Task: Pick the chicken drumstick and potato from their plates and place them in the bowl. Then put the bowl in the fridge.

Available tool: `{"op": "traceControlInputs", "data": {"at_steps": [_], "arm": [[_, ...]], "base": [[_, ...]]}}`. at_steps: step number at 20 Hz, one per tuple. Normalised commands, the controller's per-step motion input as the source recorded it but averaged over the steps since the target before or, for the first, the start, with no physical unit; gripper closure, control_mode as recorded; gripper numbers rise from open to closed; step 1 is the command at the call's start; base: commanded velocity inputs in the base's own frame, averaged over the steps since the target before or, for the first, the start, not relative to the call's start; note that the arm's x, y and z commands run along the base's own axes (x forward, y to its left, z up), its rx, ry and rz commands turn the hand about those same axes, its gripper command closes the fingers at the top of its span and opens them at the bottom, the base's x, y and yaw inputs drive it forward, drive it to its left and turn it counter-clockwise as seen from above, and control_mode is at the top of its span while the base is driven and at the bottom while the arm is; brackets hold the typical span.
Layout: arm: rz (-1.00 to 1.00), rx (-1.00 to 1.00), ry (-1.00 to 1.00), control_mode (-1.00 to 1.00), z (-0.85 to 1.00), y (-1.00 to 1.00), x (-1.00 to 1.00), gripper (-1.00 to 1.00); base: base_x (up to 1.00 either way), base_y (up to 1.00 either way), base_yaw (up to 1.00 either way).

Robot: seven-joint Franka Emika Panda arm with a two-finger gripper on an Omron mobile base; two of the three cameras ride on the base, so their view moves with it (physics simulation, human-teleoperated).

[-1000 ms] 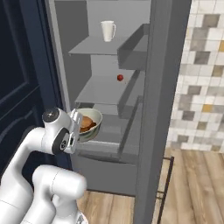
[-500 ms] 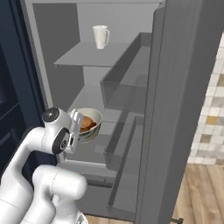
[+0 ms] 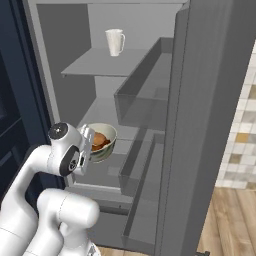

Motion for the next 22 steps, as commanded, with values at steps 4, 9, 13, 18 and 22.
{"op": "traceControlInputs", "data": {"at_steps": [4, 9, 13, 18, 22], "arm": [[0.00, 0.00, 0.00, 1.00, 0.00, 0.00, 0.00, 1.00], [0.00, 0.00, 0.00, 1.00, 0.00, 0.00, 0.00, 1.00], [0.00, 0.00, 0.00, -1.00, 0.00, 0.00, 0.00, 1.00], [0.00, 0.00, 0.00, -1.00, 0.00, 0.00, 0.00, 1.00], [0.00, 0.00, 0.00, -1.00, 0.00, 0.00, 0.00, 1.00]], "base": [[0.00, 0.00, 0.00], [0.00, 0.00, 0.00], [0.00, 0.00, 0.00], [0.00, 0.00, 0.00], [0.00, 0.00, 0.00]]}}
